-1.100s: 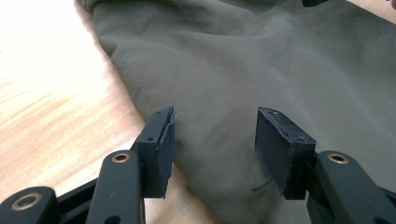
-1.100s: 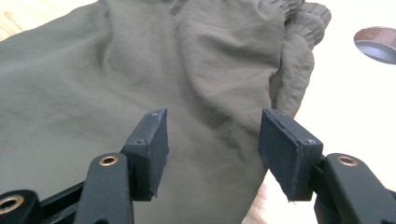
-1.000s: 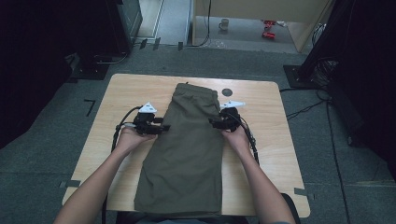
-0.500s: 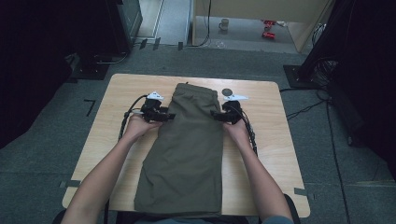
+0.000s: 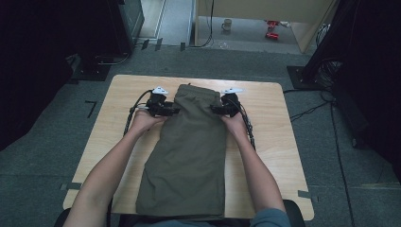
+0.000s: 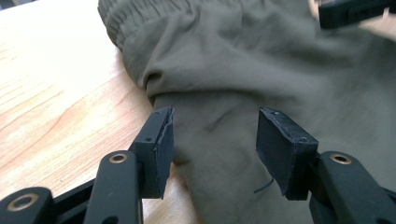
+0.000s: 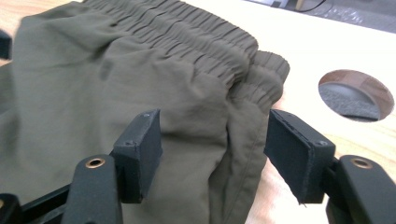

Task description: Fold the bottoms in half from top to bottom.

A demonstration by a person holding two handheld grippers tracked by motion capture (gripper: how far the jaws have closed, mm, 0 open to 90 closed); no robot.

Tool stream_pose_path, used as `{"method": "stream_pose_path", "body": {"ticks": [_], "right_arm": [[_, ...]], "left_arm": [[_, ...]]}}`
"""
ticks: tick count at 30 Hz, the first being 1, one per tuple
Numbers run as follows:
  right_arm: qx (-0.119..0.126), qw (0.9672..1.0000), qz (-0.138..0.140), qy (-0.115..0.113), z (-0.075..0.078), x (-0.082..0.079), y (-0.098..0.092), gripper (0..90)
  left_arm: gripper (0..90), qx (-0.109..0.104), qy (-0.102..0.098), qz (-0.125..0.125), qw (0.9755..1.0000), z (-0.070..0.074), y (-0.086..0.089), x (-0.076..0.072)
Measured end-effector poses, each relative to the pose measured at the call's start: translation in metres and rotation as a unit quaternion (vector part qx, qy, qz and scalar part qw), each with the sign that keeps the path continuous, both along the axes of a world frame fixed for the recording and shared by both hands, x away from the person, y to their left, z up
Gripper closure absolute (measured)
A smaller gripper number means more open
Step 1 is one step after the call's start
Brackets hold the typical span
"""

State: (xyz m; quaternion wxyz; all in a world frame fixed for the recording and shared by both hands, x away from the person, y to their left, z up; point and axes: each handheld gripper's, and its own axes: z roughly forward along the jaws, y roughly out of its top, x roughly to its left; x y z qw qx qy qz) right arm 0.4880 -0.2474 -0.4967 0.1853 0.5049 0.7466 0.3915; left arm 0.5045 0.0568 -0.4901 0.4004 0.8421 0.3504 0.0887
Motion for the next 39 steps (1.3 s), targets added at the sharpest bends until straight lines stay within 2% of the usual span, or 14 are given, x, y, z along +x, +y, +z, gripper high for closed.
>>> {"method": "stream_pose_path", "body": {"ticks": [3, 4, 6, 8, 9, 11, 14, 18, 24, 29, 32, 34, 36, 39], "right_arm": [[-0.005, 0.9998, -0.016, -0.005, -0.006, 0.004, -0.001, 35.3], [0.001, 0.9998, -0.02, -0.004, -0.008, 0.006, -0.002, 35.3], [0.022, 0.9994, -0.026, 0.0, -0.012, 0.008, -0.005, 35.1], [0.03, 0.9991, -0.03, 0.005, -0.015, 0.01, -0.006, 34.9], [0.029, 0.999, -0.033, 0.007, -0.017, 0.01, -0.005, 34.9], [0.025, 0.9988, -0.036, 0.019, -0.021, 0.012, -0.004, 35.2], [0.004, 0.9994, -0.029, 0.016, -0.023, 0.012, 0.001, 36.4], [-0.035, 0.9991, -0.022, 0.005, -0.023, 0.011, 0.009, 43.5], [-0.024, 0.9995, -0.02, 0.004, -0.023, 0.011, 0.009, 62.8], [-0.011, 0.9997, -0.011, 0.017, -0.021, 0.011, 0.011, 77.2], [-0.005, 0.9987, -0.005, 0.05, -0.016, 0.018, 0.011, 80.1], [-0.018, 0.9979, 0.004, 0.062, -0.011, 0.022, 0.013, 81.4], [-0.023, 0.9975, 0.009, 0.066, -0.005, 0.025, 0.015, 82.7], [-0.015, 0.9985, 0.012, 0.052, 0.001, 0.025, 0.015, 83.8]], "left_arm": [[46.8, 0.005, 0.007, 0.0, 1.0, 0.001, -0.003, 0.006], [46.8, 0.003, 0.003, 0.004, 1.0, 0.0, -0.004, 0.008], [46.2, 0.016, 0.007, 0.002, 0.9998, -0.002, -0.007, 0.012], [45.5, 0.021, 0.014, 0.004, 0.9997, -0.005, -0.01, 0.016], [45.1, 0.019, 0.018, 0.006, 0.9996, -0.006, -0.012, 0.018], [44.6, 0.013, 0.012, 0.011, 0.9998, -0.009, -0.014, 0.019], [44.5, 0.024, 0.004, 0.011, 0.9996, -0.014, -0.017, 0.019], [44.5, 0.017, 0.012, 0.016, 0.9997, -0.016, -0.017, 0.02], [46.7, 0.011, 0.021, 0.01, 0.9997, -0.018, -0.016, 0.018], [55.7, 0.018, 0.032, 0.001, 0.9993, -0.016, -0.015, 0.016], [65.2, 0.02, 0.045, 0.002, 0.9988, -0.014, -0.012, 0.016], [74.7, 0.022, 0.057, 0.003, 0.9981, -0.011, -0.009, 0.016], [81.7, 0.022, 0.062, 0.001, 0.9979, -0.009, -0.007, 0.016], [84.7, 0.022, 0.061, 0.0, 0.9979, -0.004, -0.003, 0.016]]}}
